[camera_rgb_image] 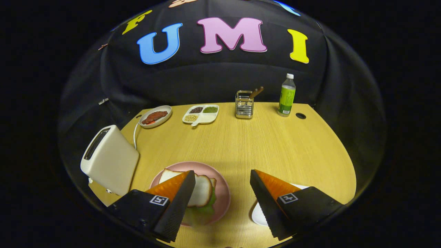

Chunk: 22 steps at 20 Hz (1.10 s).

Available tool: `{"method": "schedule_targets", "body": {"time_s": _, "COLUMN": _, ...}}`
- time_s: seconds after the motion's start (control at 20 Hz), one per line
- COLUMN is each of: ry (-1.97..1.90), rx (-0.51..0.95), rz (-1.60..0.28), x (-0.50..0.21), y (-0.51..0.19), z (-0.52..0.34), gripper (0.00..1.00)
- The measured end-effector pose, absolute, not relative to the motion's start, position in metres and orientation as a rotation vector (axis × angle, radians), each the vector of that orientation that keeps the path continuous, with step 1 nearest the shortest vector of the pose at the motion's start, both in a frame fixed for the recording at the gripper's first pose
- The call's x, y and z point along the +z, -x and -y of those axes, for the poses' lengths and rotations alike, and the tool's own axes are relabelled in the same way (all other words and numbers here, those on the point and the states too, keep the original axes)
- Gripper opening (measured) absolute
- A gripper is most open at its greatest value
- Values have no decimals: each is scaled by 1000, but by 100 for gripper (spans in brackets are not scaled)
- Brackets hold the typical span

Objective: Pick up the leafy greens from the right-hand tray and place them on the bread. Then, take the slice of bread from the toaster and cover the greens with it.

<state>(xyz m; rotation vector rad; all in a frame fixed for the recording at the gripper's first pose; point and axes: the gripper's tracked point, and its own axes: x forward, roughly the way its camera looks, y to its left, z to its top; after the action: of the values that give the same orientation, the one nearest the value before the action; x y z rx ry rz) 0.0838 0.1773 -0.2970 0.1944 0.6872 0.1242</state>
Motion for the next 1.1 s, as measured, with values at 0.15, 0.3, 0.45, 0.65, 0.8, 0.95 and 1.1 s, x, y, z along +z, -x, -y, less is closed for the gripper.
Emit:
{"method": "schedule_targets", "body": {"time_s": 0.15, "ry": -182, "rx": 168, "rz": -592, "x": -252, "y": -83, "z": -169, "gripper": 99}}
{"method": "schedule_targets", "body": {"time_s": 0.3, "ry": -181, "rx": 213, "rz": -519, "x": -214, "y": -76, "z": -163, "gripper": 99}}
{"method": "schedule_targets", "body": {"time_s": 0.45, "ry": -185, "rx": 255, "rz": -473, "x": -186, "y": -63, "z": -159, "gripper": 99}}
{"method": "schedule_targets", "body": {"time_s": 0.65, "ry": -160, "rx": 302, "rz": -418, "x": -165, "y": -46, "z": -151, "gripper": 99}}
{"method": "schedule_targets", "body": {"time_s": 0.8, "ry": -150, "rx": 343, "rz": -396, "x": -159, "y": -41, "z": -151, "gripper": 99}}
{"method": "schedule_targets", "body": {"time_s": 0.95, "ry": -149, "rx": 364, "rz": -384, "x": -157, "y": -42, "z": -148, "gripper": 99}}
{"method": "schedule_targets", "body": {"time_s": 1.1, "ry": -145, "rx": 375, "rz": -379, "x": -159, "y": -43, "z": -146, "gripper": 99}}
